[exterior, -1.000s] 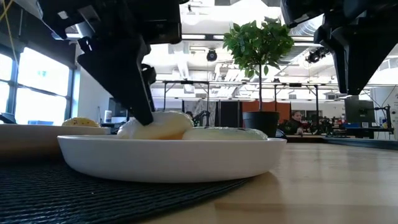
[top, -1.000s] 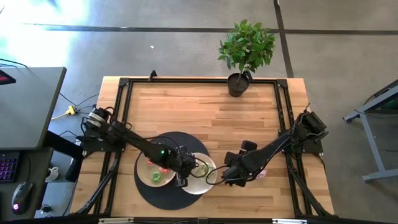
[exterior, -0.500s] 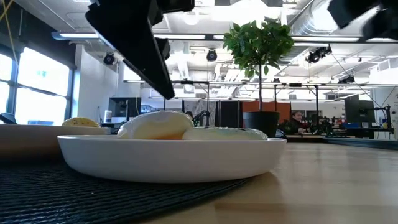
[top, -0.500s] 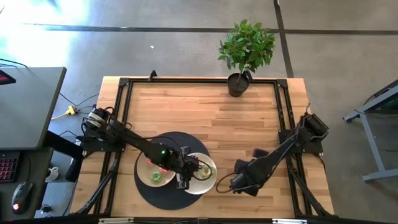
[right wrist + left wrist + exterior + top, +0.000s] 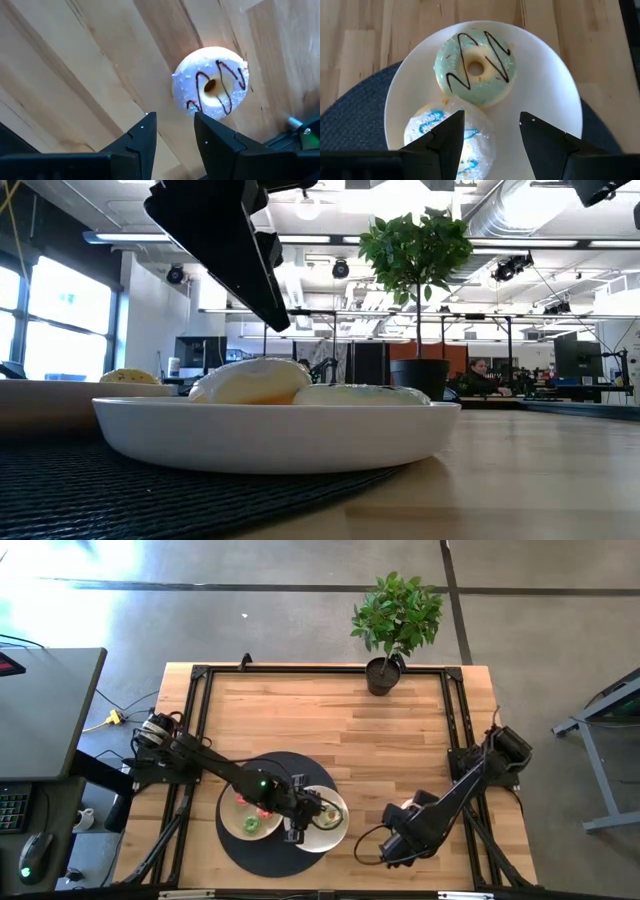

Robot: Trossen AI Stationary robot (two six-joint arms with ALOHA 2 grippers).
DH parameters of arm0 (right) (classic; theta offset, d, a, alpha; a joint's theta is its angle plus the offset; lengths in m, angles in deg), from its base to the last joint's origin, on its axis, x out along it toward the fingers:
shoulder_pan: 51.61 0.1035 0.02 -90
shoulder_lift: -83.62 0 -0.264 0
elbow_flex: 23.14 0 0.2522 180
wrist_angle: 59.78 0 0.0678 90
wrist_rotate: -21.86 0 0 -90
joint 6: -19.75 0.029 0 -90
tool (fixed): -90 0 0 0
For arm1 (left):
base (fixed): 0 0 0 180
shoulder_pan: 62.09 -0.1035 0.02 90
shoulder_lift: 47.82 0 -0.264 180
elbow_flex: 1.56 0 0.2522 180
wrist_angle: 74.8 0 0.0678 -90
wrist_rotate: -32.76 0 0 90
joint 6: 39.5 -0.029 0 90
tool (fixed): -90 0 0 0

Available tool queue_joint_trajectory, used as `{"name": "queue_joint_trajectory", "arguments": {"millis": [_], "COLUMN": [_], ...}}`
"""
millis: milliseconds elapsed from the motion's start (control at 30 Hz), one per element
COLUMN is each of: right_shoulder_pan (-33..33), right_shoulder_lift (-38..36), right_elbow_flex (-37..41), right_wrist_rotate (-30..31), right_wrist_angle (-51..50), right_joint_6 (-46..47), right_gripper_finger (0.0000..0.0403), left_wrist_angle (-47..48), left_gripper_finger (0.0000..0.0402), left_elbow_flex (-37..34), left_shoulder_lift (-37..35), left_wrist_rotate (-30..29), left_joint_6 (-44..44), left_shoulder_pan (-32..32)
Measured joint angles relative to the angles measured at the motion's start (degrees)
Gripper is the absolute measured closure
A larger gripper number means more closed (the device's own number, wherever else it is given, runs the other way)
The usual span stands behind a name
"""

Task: Pick & Place donuts
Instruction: Put the big purple donut on the right white plate

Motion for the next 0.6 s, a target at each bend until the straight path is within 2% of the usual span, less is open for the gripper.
{"name": "queue_joint_trajectory", "arguments": {"millis": [167, 267, 467, 600], "right_shoulder_pan": [0.5, 0.1, -1.0, -1.6], "right_shoulder_lift": [0.0, 0.0, 0.0, 0.0], "right_elbow_flex": [3.4, 8.9, 16.3, 17.1], "right_wrist_rotate": [0.9, -2.9, -5.1, -3.8], "right_wrist_angle": [1.0, 3.7, 14.4, 15.5], "right_joint_6": [3.4, 5.6, 5.1, 3.7], "right_gripper_finger": [0.0274, 0.0274, 0.0274, 0.0274], "left_wrist_angle": [0.0, 0.0, 0.1, 0.0], "left_gripper_finger": [0.0212, 0.0212, 0.0212, 0.0212], "left_elbow_flex": [0.0, 0.0, 0.7, 1.8], "left_shoulder_lift": [0.0, 0.0, 0.0, -0.1], "left_wrist_rotate": [-0.1, -0.2, -0.2, -0.2], "left_joint_6": [-2.2, -2.8, -3.8, -3.9], "left_shoulder_pan": [0.0, 0.0, 0.0, 0.0]}}
